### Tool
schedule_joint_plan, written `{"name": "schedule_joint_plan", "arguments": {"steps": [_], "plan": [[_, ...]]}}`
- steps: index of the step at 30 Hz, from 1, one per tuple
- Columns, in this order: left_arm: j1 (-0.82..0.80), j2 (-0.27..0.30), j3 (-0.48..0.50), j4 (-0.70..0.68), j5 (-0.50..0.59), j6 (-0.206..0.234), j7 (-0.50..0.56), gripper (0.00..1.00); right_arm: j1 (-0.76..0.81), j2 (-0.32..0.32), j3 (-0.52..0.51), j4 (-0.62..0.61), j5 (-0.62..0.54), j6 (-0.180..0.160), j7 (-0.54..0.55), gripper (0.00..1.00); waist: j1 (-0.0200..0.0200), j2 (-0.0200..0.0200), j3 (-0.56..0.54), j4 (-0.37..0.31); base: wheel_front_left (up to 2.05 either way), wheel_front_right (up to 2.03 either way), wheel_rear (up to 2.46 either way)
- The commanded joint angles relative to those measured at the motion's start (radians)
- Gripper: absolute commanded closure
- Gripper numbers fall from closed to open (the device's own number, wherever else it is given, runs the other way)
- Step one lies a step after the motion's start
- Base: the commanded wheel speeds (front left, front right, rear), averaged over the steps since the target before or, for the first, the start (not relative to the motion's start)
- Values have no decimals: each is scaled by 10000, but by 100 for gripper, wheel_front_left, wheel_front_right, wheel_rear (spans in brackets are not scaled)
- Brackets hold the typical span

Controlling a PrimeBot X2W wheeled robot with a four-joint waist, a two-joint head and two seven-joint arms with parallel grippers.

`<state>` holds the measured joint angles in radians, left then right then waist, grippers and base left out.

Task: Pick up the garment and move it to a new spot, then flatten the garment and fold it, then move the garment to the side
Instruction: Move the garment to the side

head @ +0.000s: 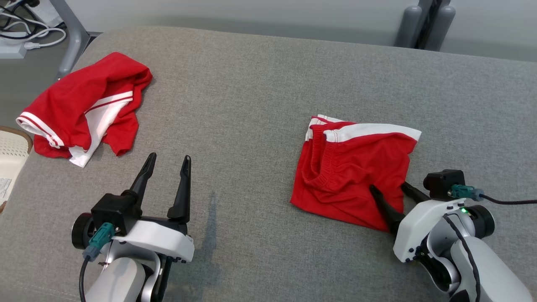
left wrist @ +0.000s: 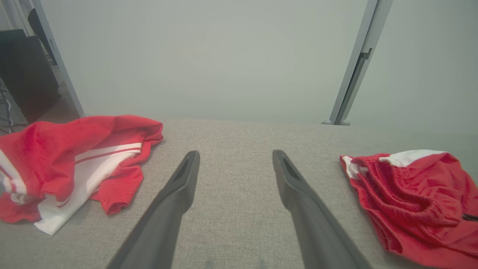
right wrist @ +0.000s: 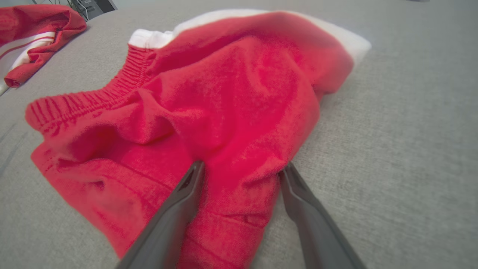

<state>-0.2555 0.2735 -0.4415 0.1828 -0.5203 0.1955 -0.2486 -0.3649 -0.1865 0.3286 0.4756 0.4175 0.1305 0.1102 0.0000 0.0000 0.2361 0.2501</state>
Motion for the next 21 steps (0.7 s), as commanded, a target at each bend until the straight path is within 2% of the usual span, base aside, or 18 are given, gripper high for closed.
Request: {"name": "schedule_joint_plan", "arguments": {"steps": [1, 5, 6, 7, 8, 14, 21], "plan": [[-244, 20, 41, 49, 45, -23, -73, 0, -148, -42, 93, 147, 95, 5, 47, 0, 0, 0, 19, -1, 0, 0, 0], [-274, -22, 89, 131, 90, -96, -94, 0, -449, -73, 273, 590, 405, 3, 73, 0, 0, 0, 63, -62, 0, 0, 0], [-284, -30, 95, 142, 104, -83, -100, 0, -511, -20, 330, 677, 557, 3, 86, 13, 0, 0, 77, -79, 0, 0, 0], [-308, -32, 110, 149, 112, -89, -94, 0, -558, -16, 417, 756, 664, 3, 135, 65, 0, 0, 86, -97, 0, 0, 0], [-335, -30, 122, 153, 122, -93, -97, 0, -604, -22, 535, 823, 793, 5, 197, 100, 0, 0, 90, -114, 0, 0, 0], [-386, -21, 209, 151, 117, -96, -123, 0, -848, -311, 1156, 709, 1231, 5, 180, 100, 0, 0, 107, -306, 0, 0, 0], [-212, 248, 359, -49, 192, -4, -125, 0, -918, -1220, 1794, -230, 1169, 2, 282, 100, 0, 0, 89, -943, 0, 0, 0]]}}
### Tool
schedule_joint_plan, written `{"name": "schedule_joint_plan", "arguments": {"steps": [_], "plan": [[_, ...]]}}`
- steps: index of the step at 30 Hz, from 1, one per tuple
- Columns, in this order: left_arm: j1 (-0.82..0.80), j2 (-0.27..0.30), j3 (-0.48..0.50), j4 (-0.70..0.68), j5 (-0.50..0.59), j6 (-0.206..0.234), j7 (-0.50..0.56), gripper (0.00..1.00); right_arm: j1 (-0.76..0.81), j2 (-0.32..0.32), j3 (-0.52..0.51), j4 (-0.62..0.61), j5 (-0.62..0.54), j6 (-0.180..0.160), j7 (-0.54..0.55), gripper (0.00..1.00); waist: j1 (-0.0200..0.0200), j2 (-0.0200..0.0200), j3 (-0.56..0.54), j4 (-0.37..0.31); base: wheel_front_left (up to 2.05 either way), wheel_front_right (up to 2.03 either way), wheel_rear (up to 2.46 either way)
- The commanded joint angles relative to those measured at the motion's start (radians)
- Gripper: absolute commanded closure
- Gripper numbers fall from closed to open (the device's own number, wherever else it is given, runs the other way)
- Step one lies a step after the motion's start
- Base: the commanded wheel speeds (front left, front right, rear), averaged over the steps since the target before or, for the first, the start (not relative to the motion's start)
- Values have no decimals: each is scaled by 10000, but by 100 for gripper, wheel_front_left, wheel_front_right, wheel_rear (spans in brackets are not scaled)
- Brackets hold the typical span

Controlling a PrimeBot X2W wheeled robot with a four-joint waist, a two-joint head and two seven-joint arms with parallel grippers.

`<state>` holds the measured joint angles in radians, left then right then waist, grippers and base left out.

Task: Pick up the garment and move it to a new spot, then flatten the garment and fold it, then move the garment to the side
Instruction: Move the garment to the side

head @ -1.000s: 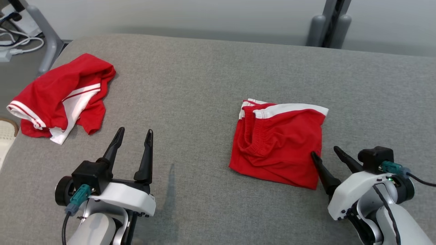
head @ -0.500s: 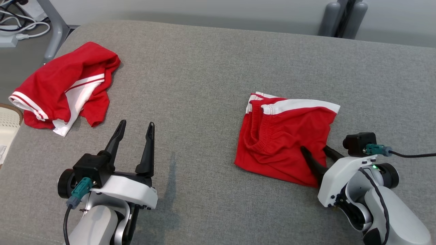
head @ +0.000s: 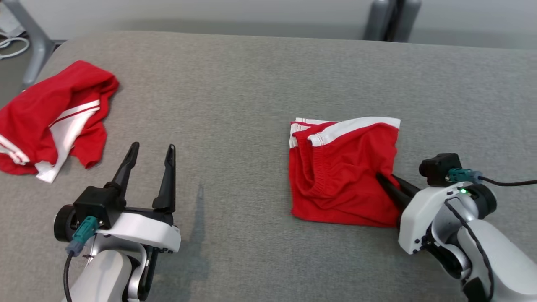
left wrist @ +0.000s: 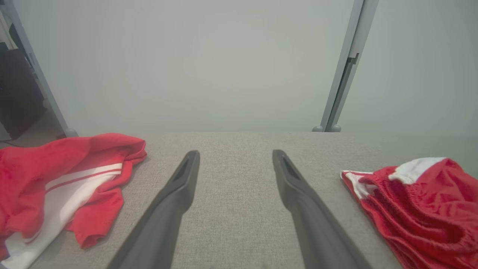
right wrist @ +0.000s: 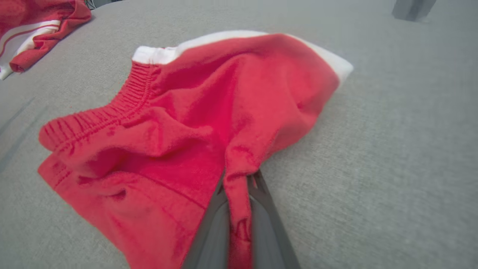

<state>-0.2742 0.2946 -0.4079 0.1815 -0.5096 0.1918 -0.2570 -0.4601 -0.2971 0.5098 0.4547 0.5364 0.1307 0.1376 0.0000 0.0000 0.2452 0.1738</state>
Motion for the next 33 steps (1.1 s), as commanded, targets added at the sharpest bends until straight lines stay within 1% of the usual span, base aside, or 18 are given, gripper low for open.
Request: {"name": "schedule_joint_plan", "arguments": {"steps": [1, 3, 7, 8, 9, 14, 17, 22, 25, 27, 28, 31, 33], "plan": [[0, 71, 57, -88, 87, 47, -30, 0, 102, -255, 72, -221, -43, 1, 59, 100, 0, 0, 10, -324, 0, 0, 0], [19, 173, 79, -235, 85, 119, 3, 0, 208, -599, 132, -611, -131, 1, 132, 100, 0, 0, 48, -633, 0, 0, 0], [40, 378, 149, -582, 159, 213, 142, 0, 439, -1189, 132, -1409, -334, 1, 325, 100, 0, 0, 229, -1458, 0, 0, 0], [50, 440, 163, -695, 180, 252, 182, 0, 497, -1279, 139, -1593, -356, 0, 373, 100, 0, 0, 285, -1701, 0, 0, 0], [33, 613, 186, -937, 240, 319, 281, 0, 569, -1485, 48, -1834, -452, 0, 465, 100, 0, 0, 450, -2207, 0, 0, 0], [-238, 1017, 206, -1577, 455, 405, 691, 0, 529, -1728, 3, -2259, -608, -2, 458, 100, 0, 0, 952, -3442, 0, 0, 0], [-440, 1241, 128, -1945, 618, 410, 987, 0, 325, -1820, 29, -2168, -571, 0, 294, 100, 0, 0, 1260, -4032, 0, 0, 0], [-789, 1561, 60, -2464, 820, 427, 1442, 0, -365, -2052, 341, -1663, -629, 0, -166, 100, 0, 0, 1728, -4838, 0, 0, 0], [-902, 1671, 4, -2693, 916, 448, 1674, 0, -1034, -2143, 470, -1188, -548, -2, -672, 100, 0, 0, 1941, -5232, 0, 0, 0], [-1041, 1720, -84, -2852, 979, 408, 1845, 0, -1511, -2316, 590, -790, -575, 0, -1096, 100, 0, 0, 2103, -5359, 0, 0, 0], [-1188, 1763, -154, -2964, 1023, 327, 2002, 0, -2018, -2469, 661, -324, -676, 0, -1503, 100, 0, 0, 2274, -5412, 0, 0, 0], [-1454, 1790, -289, -3136, 1153, 288, 2172, 0, -2811, -2757, 551, 501, -937, 0, -2182, 100, 0, 0, 2592, -5419, 0, 0, 0], [-1654, 1799, -379, -3229, 1249, 239, 2264, 0, -3293, -2781, 436, 1160, -1083, 0, -2511, 100, 0, 0, 2796, -5373, 0, 0, 0]]}}
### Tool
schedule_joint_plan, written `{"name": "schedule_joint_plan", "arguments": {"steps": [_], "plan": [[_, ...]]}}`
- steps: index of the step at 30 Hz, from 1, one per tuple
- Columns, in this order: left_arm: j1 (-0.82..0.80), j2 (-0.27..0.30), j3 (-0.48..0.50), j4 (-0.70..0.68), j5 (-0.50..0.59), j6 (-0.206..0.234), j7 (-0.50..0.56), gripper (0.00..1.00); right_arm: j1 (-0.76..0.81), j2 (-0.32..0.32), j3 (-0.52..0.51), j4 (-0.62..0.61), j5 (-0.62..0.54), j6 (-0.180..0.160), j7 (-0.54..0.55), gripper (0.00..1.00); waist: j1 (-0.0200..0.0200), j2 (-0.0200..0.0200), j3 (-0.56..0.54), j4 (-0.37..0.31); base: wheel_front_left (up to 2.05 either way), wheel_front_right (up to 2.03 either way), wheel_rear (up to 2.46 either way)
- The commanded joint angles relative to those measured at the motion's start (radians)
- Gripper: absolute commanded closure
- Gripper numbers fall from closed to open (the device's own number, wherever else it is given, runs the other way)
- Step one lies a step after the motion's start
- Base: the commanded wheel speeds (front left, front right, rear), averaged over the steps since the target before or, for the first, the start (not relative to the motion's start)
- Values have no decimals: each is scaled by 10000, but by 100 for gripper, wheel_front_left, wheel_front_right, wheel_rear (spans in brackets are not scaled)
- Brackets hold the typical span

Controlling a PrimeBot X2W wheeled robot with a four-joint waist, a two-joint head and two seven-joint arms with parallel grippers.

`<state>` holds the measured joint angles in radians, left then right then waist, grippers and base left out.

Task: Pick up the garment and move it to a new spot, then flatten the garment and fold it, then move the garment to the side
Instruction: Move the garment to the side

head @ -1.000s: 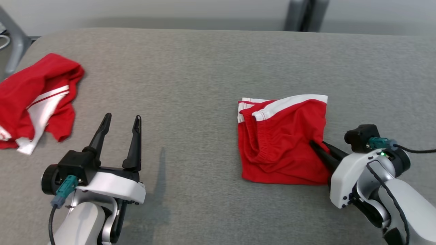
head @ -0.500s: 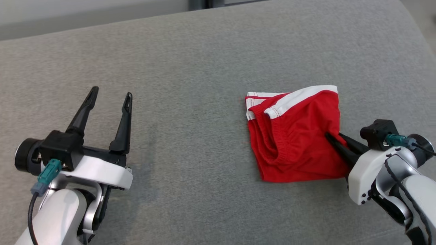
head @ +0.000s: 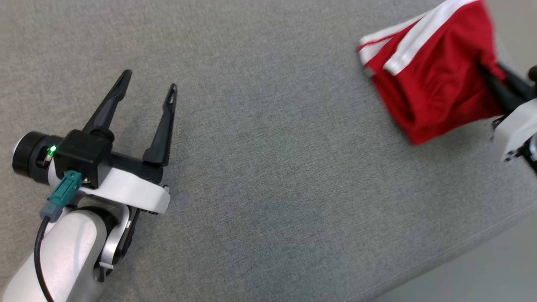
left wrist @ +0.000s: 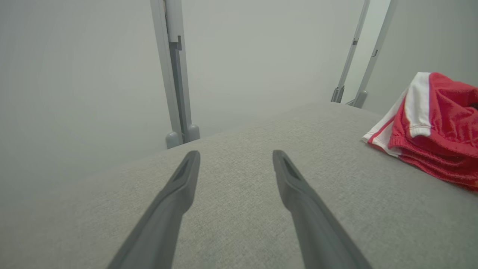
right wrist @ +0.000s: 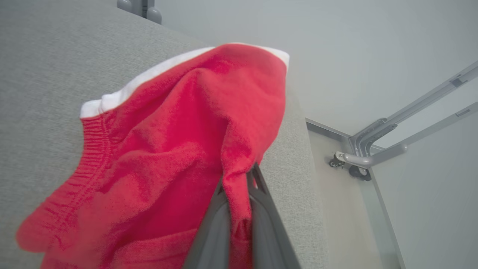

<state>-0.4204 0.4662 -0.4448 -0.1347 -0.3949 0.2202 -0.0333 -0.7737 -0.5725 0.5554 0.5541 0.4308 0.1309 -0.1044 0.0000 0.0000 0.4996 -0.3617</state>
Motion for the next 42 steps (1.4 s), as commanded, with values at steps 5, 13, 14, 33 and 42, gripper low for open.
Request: {"name": "schedule_joint_plan", "arguments": {"steps": [5, 13, 14, 33, 42], "plan": [[-638, 83, -201, -216, 259, -187, 195, 0, -1275, -31, -218, 1683, -575, -2, -815, 100, 0, 0, 716, 151, 0, 0, 0], [-986, 48, -328, -133, 324, -257, 231, 0, -2157, 499, -624, 3857, -942, -2, -1326, 0, 0, 0, 944, 364, 0, 0, 0], [-981, 45, -325, -106, 301, -253, 206, 0, -2223, 560, -741, 4041, -939, -2, -1384, 0, 0, 0, 933, 391, 0, 0, 0], [497, -398, 194, 690, -602, 301, -906, 0, 1267, 2695, -5298, 180, -1527, -2, -1619, 0, 0, 0, -1077, 1472, 0, 0, 0], [1329, -569, 434, 981, -1013, 502, -1462, 0, 3746, 4077, -5901, -2921, -2419, -2, -1117, 0, 0, 0, -2308, 2618, 0, 0, 0]]}}
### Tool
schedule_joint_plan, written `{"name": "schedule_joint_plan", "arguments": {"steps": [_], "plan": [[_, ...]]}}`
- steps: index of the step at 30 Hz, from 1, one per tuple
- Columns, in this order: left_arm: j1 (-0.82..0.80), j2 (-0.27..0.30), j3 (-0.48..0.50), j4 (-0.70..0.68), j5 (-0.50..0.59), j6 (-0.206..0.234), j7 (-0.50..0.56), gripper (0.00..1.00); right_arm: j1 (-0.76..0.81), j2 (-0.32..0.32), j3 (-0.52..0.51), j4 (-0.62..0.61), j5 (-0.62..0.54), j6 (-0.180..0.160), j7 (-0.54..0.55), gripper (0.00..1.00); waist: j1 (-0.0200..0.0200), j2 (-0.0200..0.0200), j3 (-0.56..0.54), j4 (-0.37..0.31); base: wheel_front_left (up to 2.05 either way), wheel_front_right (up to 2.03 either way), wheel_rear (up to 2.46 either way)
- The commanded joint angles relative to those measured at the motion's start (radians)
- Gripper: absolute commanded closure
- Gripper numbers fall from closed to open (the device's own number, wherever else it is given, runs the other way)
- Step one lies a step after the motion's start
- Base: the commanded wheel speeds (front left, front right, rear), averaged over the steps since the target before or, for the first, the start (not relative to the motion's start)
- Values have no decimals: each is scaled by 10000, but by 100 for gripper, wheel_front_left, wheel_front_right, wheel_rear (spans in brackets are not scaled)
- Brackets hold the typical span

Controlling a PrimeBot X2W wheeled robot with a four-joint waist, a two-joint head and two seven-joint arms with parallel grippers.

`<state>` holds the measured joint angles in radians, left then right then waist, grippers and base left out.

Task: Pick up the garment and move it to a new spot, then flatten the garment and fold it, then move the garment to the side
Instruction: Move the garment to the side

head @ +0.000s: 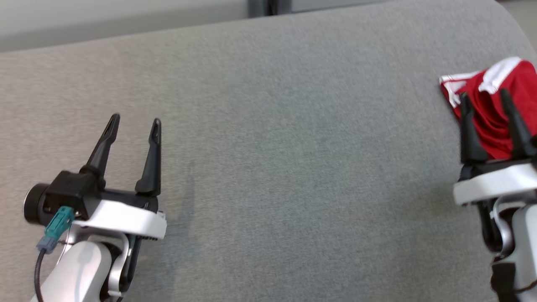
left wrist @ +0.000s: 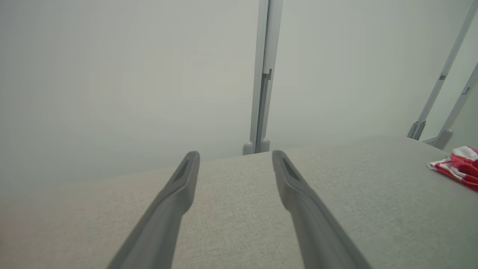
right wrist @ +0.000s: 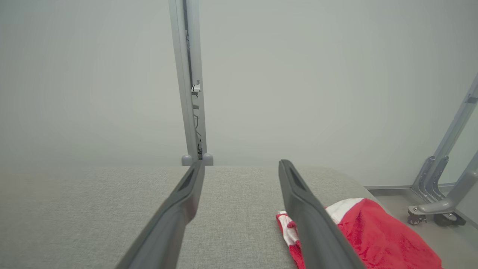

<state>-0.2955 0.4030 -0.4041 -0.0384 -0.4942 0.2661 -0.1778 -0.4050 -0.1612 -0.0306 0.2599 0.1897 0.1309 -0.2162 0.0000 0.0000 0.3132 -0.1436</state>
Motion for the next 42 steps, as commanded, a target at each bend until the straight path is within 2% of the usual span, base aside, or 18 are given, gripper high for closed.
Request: {"name": "schedule_joint_plan", "arguments": {"steps": [1, 5, 10, 21, 26, 32, 42], "plan": [[202, 70, 76, 56, -70, 71, -71, 0, 285, 90, -34, -268, -78, -2, 169, 0, 0, 0, -585, 530, 0, 0, 0], [754, 110, 275, 166, -275, 186, -258, 0, 1182, 521, -41, -1272, -404, -2, 768, 0, 0, 0, -1207, 824, 0, 0, 0], [1342, 174, 294, 189, -394, 235, -300, 0, 2055, 819, 145, -1933, -578, -2, 1363, 0, 0, 0, -1880, 1109, 0, 0, 0], [2144, 225, 213, 333, -526, 350, -353, 0, 3414, 961, 248, -2318, -559, -1, 1981, 0, 0, 0, -2921, 1477, 0, 0, 0], [2422, 217, 219, 415, -646, 228, -464, 0, 3844, 984, 174, -2404, -574, -1, 2105, 0, 0, 0, -3260, 1576, 0, 0, 0], [2657, 226, 377, 396, -743, -181, -701, 0, 4158, 1017, 88, -2506, -553, -1, 2183, 0, 0, 0, -3477, 1638, 0, 0, 0], [2879, 192, 623, 571, -522, -469, -834, 0, 4334, 1059, -113, -2664, -605, -1, 2235, 0, 0, 0, -3566, 1663, 0, 0, 0]]}}
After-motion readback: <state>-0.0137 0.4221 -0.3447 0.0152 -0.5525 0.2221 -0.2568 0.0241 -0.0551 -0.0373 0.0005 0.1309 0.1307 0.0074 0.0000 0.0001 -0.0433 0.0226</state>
